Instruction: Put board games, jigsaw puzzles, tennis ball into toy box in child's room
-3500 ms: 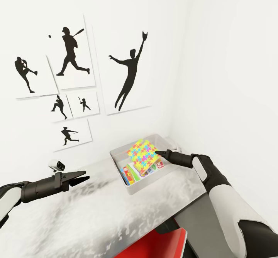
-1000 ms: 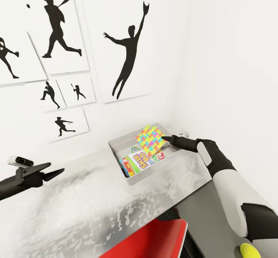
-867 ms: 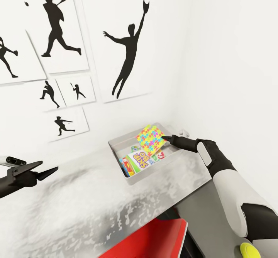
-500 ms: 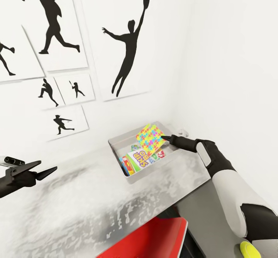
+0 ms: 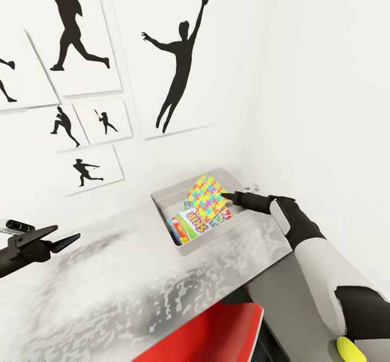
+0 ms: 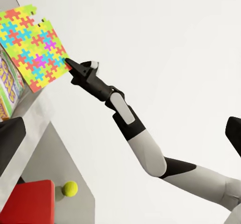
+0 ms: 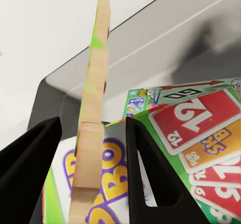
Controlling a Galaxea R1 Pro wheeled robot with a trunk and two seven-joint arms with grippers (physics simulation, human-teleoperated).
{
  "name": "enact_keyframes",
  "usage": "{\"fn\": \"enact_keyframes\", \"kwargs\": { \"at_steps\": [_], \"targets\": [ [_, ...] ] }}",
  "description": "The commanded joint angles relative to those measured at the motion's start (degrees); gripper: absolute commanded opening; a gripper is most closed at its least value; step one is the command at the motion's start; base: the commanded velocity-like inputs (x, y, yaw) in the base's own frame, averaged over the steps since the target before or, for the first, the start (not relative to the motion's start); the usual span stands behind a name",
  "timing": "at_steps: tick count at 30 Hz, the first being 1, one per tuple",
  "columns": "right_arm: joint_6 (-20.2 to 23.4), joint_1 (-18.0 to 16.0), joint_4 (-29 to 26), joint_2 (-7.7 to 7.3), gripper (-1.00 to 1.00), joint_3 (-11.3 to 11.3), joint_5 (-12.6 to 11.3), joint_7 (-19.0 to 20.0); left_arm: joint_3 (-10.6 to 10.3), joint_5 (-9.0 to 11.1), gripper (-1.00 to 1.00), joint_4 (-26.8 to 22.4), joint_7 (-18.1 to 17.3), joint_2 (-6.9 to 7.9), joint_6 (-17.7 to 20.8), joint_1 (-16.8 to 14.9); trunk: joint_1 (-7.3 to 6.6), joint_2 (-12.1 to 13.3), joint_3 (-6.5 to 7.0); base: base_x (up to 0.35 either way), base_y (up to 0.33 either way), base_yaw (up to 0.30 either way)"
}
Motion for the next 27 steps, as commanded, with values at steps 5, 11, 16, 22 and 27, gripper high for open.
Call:
{"fn": "enact_keyframes", "kwargs": {
  "at_steps": [5, 11, 16, 22, 27],
  "targets": [
    [0.4, 0.0, 0.0, -0.15, -1.00, 0.3, -0.5, -0.1, 0.0, 0.2, 1.00, 0.0, 0.0, 0.02, 0.4, 0.0, 0.03, -0.1, -0.42, 0.000, 0.000, 0.000],
    [0.3, 0.0, 0.0, -0.17, -1.00, 0.3, -0.4, -0.1, 0.0, 0.2, 1.00, 0.0, 0.0, 0.02, 0.3, 0.0, 0.03, -0.1, -0.78, 0.000, 0.000, 0.000],
    [0.4, -0.2, 0.0, -0.06, -1.00, 0.2, -0.4, -0.2, 0.0, 0.2, 1.00, 0.0, 0.0, 0.02, 0.3, 0.0, 0.03, -0.1, -1.08, 0.000, 0.000, 0.000],
    [0.5, -1.3, -0.1, 0.09, -1.00, 0.2, -0.4, -0.5, 0.0, 0.2, 1.00, 0.0, 0.0, 0.02, 0.3, 0.0, 0.03, -0.1, -1.44, 0.000, 0.000, 0.000],
    [0.7, -1.7, -0.1, 0.28, -1.00, 0.1, -0.4, -0.8, 0.0, -0.1, 1.00, 0.0, 0.0, 0.02, 0.3, 0.0, 0.03, -0.1, -1.74, 0.000, 0.000, 0.000]
  ]
}}
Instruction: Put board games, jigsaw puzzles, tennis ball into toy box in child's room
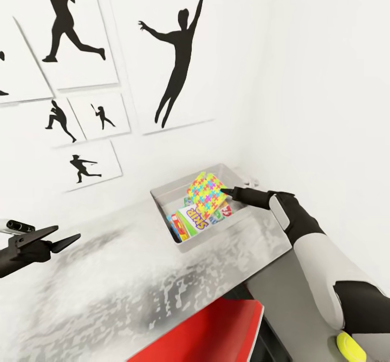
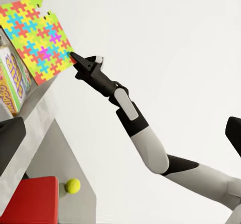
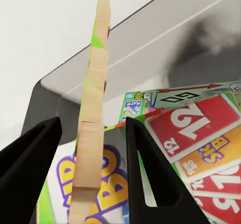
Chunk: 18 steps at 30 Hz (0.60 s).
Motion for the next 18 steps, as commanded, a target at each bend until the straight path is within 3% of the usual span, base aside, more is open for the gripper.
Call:
{"fn": "enact_keyframes", "kwargs": {
  "at_steps": [1, 18],
  "targets": [
    [0.4, -0.1, 0.0, -0.03, -1.00, 0.1, -0.4, -0.1, 0.0, 0.1, 1.00, 0.0, 0.0, 0.03, 0.3, 0.0, 0.03, -0.1, -0.17, 0.000, 0.000, 0.000],
    [0.2, -1.6, 0.3, -0.64, -1.00, 0.4, -0.4, 0.0, 0.0, -0.6, 1.00, 0.0, 0.0, 0.01, -0.2, 0.0, 0.03, -0.1, -1.17, 0.000, 0.000, 0.000]
  ]
}}
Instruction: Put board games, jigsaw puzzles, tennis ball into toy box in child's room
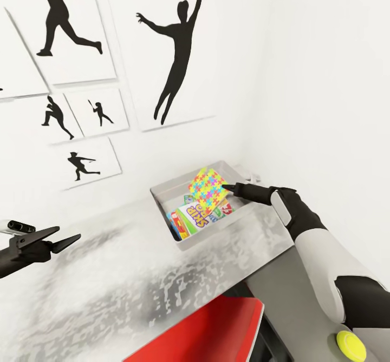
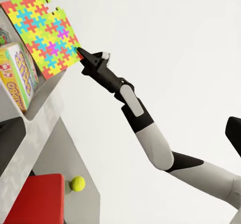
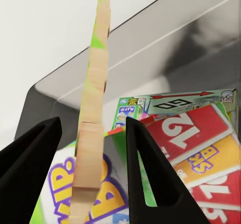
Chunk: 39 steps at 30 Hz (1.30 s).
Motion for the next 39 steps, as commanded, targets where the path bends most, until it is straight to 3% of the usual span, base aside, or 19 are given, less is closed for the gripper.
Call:
{"fn": "enact_keyframes", "kwargs": {
  "at_steps": [1, 39],
  "targets": [
    [0.4, 0.0, 0.0, -0.09, -1.00, 0.2, -0.5, -0.1, 0.0, 0.2, 1.00, 0.0, 0.0, 0.01, 0.4, 0.0, 0.03, -0.1, -0.16, 0.000, 0.000, 0.000],
    [0.2, 0.1, 0.1, -0.37, -1.00, 0.2, -0.4, -0.2, 0.0, 0.2, 1.00, 0.0, -0.1, 0.00, 0.4, 0.0, 0.03, -0.1, -0.60, 0.000, 0.000, 0.000]
  ]
}}
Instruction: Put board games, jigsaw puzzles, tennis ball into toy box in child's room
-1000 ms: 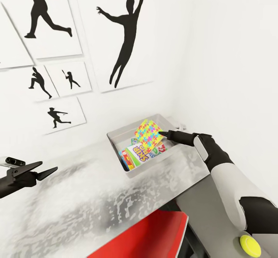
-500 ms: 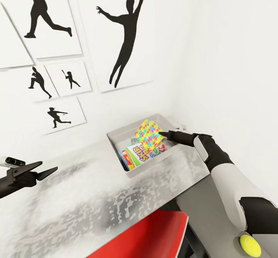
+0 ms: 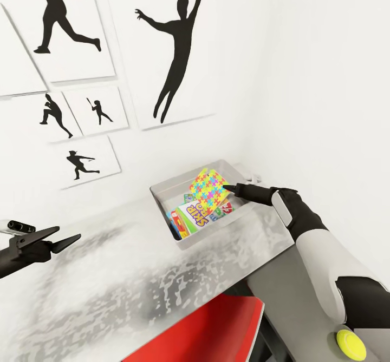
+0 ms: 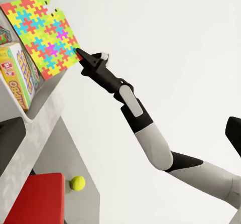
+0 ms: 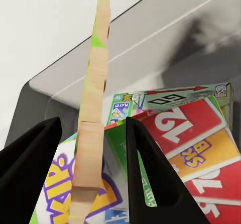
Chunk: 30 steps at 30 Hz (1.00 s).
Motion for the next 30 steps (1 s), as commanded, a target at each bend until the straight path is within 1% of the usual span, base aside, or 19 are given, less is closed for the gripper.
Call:
{"fn": "enact_keyframes", "kwargs": {
  "at_steps": [1, 9, 10, 30],
  "targets": [
    [0.4, -0.1, 0.0, -0.05, -1.00, 0.2, -0.4, -0.1, 0.0, 0.2, 1.00, 0.0, 0.0, 0.01, 0.4, 0.0, 0.03, -0.1, -0.11, 0.000, 0.000, 0.000],
    [0.4, -0.1, 0.0, -0.05, -1.00, 0.2, -0.4, -0.1, 0.0, 0.2, 1.00, 0.0, 0.0, 0.01, 0.4, 0.0, 0.03, -0.1, -0.11, 0.000, 0.000, 0.000],
    [0.4, -0.1, 0.0, -0.05, 1.00, 0.2, -0.4, -0.1, 0.0, 0.2, 1.00, 0.0, 0.0, 0.02, 0.4, 0.0, 0.03, -0.1, -0.11, 0.000, 0.000, 0.000],
    [0.4, 0.0, 0.1, 0.11, 1.00, 0.3, -0.3, -0.6, 0.0, 0.2, 1.00, 0.0, 0.0, -0.01, 0.4, 0.0, 0.03, -0.1, -0.11, 0.000, 0.000, 0.000]
  ]
}}
